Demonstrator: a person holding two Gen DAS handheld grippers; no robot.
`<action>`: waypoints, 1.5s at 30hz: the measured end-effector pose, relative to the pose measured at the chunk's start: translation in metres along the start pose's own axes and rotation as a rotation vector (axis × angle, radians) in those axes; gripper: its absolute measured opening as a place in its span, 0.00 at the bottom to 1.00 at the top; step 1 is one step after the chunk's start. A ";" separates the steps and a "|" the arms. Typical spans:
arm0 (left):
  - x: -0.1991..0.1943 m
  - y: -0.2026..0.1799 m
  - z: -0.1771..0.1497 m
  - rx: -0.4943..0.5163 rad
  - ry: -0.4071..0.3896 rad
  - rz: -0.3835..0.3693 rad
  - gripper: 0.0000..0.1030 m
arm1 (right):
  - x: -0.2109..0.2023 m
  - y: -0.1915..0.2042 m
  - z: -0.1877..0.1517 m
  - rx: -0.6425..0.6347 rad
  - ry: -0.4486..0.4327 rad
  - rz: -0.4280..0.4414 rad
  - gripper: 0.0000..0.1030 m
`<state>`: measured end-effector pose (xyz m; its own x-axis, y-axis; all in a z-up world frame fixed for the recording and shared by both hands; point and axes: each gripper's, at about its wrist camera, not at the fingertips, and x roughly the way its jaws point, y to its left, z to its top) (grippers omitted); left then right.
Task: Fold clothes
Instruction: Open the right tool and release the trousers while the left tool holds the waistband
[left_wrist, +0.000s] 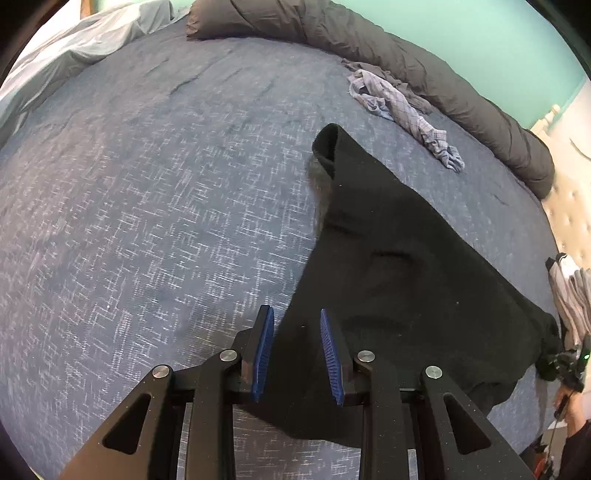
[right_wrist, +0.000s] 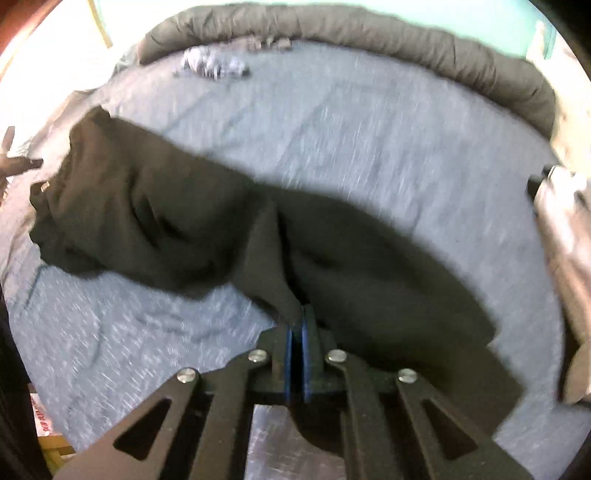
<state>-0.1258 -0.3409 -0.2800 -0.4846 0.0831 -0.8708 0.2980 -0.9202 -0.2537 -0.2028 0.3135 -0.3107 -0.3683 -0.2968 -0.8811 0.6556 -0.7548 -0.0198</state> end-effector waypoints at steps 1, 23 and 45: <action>0.000 0.002 0.000 0.000 -0.003 0.000 0.28 | -0.010 -0.006 0.010 -0.005 -0.024 -0.018 0.03; 0.022 0.020 0.008 -0.032 -0.007 0.021 0.28 | 0.055 -0.090 0.190 -0.011 0.000 -0.347 0.03; 0.017 0.027 -0.023 -0.068 0.027 -0.029 0.39 | -0.012 -0.116 0.040 0.279 -0.125 -0.097 0.67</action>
<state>-0.1068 -0.3552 -0.3116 -0.4722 0.1205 -0.8732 0.3394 -0.8894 -0.3062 -0.3007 0.3806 -0.2788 -0.5092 -0.2723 -0.8164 0.4140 -0.9092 0.0450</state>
